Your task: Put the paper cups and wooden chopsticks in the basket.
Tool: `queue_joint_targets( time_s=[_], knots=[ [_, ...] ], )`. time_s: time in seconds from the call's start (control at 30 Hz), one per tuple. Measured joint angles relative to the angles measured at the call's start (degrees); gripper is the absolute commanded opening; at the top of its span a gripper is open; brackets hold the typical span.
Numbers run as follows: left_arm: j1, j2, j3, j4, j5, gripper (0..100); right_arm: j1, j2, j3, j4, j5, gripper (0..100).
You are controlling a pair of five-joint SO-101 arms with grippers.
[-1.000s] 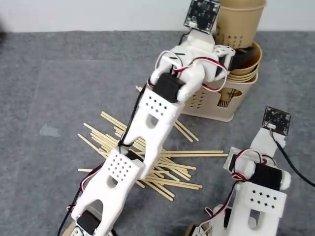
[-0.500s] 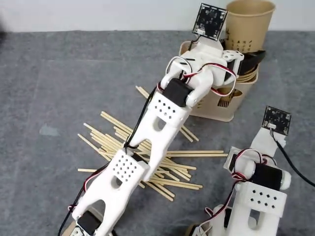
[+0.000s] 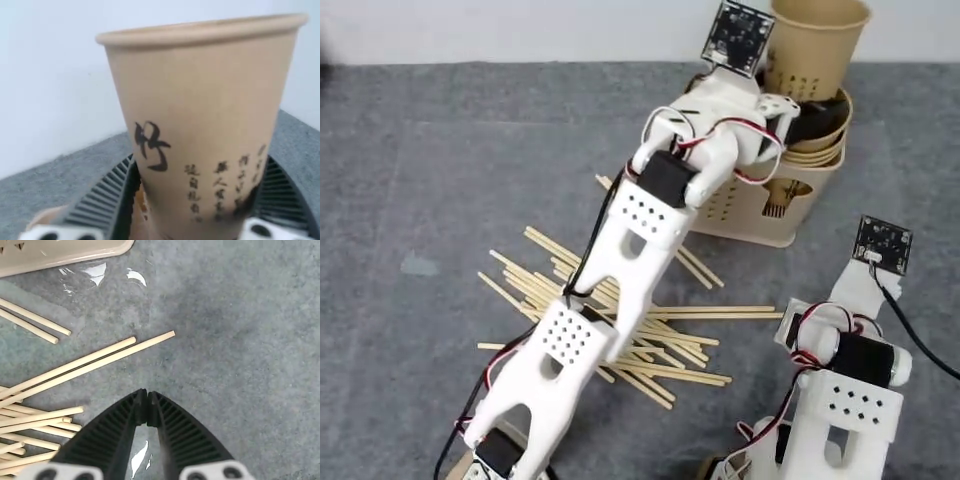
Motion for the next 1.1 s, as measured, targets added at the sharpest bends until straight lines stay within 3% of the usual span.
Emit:
queue_joint_targets(
  time_s=[0.37, 0.6, 0.87, 1.1],
  knots=[
    [-0.44, 5.27, 0.0, -11.43, 0.09, 34, 0.18, 0.0, 0.0, 0.0, 0.0, 1.2],
    [-0.53, 5.71, 0.0, -12.4, 0.0, 34, 0.09, 0.0, 0.0, 0.0, 0.0, 1.2],
    [-0.44, 5.71, 0.0, -6.42, 0.0, 34, 0.0, 0.0, 0.0, 0.0, 0.0, 1.2],
    [-0.62, 4.4, 0.0, 0.26, 0.26, 49, 0.0, 0.0, 0.0, 0.0, 0.0, 1.2]
  ],
)
